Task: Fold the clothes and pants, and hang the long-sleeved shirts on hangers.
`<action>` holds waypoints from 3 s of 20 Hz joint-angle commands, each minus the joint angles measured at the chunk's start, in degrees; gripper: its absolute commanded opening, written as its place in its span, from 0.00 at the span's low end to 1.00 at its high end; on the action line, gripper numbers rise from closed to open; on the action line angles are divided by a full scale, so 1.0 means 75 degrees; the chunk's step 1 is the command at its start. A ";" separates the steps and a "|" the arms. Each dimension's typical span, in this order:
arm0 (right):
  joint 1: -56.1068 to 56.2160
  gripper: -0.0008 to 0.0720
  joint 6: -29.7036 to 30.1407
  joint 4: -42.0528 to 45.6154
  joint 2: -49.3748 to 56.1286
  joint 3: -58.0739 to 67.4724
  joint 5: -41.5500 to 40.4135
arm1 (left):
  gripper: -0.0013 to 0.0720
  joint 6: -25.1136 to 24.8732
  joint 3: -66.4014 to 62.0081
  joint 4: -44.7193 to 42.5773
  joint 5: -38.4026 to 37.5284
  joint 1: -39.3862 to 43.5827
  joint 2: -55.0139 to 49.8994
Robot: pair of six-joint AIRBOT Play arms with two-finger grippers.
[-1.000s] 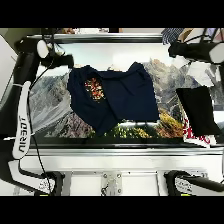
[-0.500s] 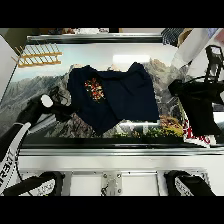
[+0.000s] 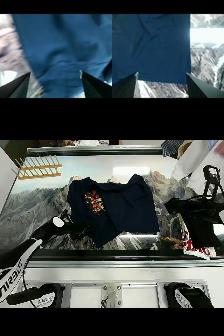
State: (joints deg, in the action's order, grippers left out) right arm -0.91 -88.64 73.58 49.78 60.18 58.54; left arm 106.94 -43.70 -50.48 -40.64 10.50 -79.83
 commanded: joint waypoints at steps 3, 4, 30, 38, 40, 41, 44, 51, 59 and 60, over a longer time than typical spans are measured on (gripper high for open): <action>-0.0012 0.91 -0.0006 -0.0044 -0.0015 -0.0017 0.0006 | 0.50 -0.0009 -0.0653 0.0038 -0.0076 0.0283 -0.0682; -0.0017 0.91 -0.0006 -0.0038 -0.0015 -0.0017 0.0012 | 0.28 -0.0009 -0.0708 -0.0015 -0.0163 0.0213 -0.0673; -0.1996 0.91 -0.1349 -0.0851 -0.0219 -0.3687 0.0248 | 0.03 -0.0350 0.0624 -0.0842 -0.0029 -0.0318 0.0787; -0.1996 0.91 -0.1349 -0.0851 -0.0536 -0.3687 0.0245 | 0.78 0.0140 0.0624 -0.0842 0.0647 0.0108 0.0787; -0.1996 0.91 -0.1349 -0.0854 -0.0574 -0.3687 0.0245 | 0.80 0.0329 0.0624 -0.0845 0.0653 0.0108 0.0778; -0.1996 0.91 -0.1349 -0.0854 -0.0574 -0.3687 0.0245 | 0.80 0.0353 0.0621 -0.0825 0.0638 0.0111 0.0723; -0.1993 0.91 -0.1352 -0.0863 -0.0574 -0.3687 0.0245 | 0.80 0.0338 0.0609 -0.0128 0.0612 0.0111 0.0309; -0.1996 0.91 -0.1352 -0.0912 -0.0667 -0.3687 0.0187 | 0.77 0.0195 -0.0356 0.0280 0.0516 0.0720 -0.0734; -0.2025 0.91 -0.1384 -0.0758 -0.0711 -0.3687 0.0187 | 0.03 0.0047 -0.1405 -0.2192 -0.1099 -0.0038 -0.0003; -0.2022 0.91 -0.1387 -0.0764 -0.0688 -0.3687 0.0152 | 0.03 0.0041 -0.1405 -0.2573 -0.1274 -0.0230 0.0300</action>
State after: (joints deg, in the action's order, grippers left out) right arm -16.05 -98.78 67.42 44.42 32.53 59.94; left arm 107.55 -53.01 -60.62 -45.58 11.79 -82.11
